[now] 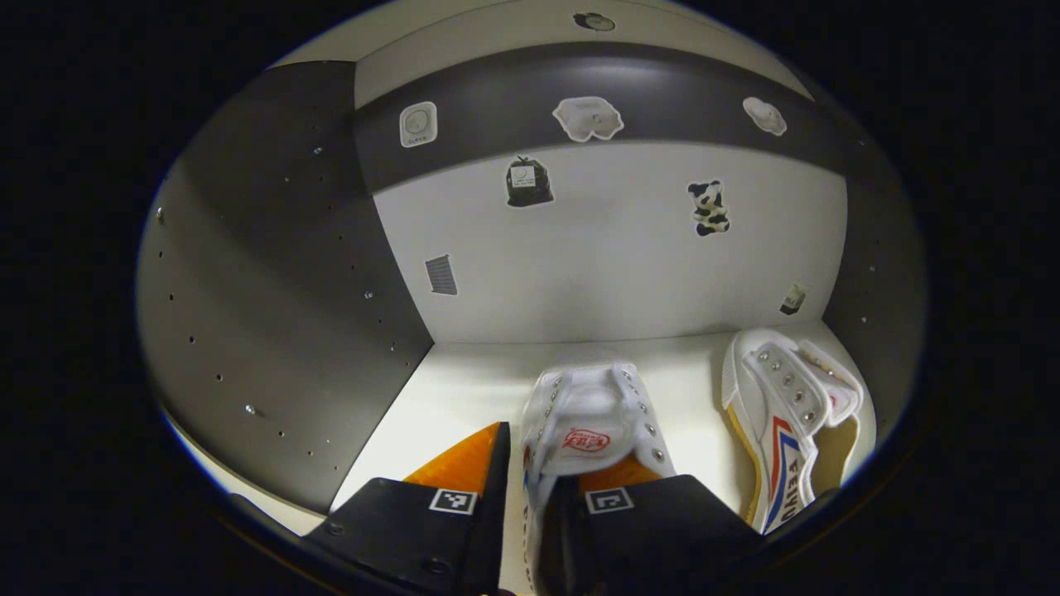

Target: Grab one shoe with the right hand and put it into the shoe cabinet, grab the other shoe with the left hand and put it into the shoe cabinet; then close the right door with the right hand and the left door with the left hand.

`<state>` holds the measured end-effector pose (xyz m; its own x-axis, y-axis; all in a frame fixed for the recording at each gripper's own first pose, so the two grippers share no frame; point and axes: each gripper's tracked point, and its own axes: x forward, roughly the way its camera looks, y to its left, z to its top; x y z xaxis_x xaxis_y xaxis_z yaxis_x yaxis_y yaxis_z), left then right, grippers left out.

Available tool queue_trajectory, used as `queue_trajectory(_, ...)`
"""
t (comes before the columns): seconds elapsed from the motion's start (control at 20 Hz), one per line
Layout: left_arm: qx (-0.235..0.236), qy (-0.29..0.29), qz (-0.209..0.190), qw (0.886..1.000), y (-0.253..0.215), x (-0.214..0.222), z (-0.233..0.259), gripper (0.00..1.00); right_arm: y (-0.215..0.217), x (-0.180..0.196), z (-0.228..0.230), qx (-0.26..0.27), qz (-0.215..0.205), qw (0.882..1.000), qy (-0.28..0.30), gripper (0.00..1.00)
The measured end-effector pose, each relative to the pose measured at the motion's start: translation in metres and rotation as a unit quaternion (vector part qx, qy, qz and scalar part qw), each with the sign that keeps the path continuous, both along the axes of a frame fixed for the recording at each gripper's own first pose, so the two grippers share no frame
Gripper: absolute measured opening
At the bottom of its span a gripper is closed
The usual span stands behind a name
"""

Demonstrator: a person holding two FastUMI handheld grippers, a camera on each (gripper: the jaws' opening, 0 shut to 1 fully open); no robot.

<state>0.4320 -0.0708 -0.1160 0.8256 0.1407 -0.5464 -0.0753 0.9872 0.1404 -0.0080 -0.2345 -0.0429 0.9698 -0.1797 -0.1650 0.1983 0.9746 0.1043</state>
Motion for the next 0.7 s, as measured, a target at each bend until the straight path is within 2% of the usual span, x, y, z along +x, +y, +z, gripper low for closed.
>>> queue_trajectory(0.15,-0.017,-0.027,-0.017,0.999,-0.008,-0.022,0.011,0.53,-0.003,0.001,0.008,-0.013,0.006,1.0,-0.002,0.98)
queue_trajectory(0.4,-0.035,-0.105,-0.052,0.992,-0.026,-0.072,0.044,0.78,0.006,0.009,0.027,-0.012,0.032,0.999,-0.021,0.98)
queue_trajectory(0.45,-0.037,-0.126,-0.061,0.989,-0.03,-0.084,0.056,0.81,0.006,0.013,0.03,-0.01,0.035,0.999,-0.024,0.98)
queue_trajectory(0.7,-0.049,-0.215,-0.085,0.972,-0.041,-0.161,0.119,0.85,0.002,0.044,0.064,0.0,0.047,0.998,-0.052,0.98)
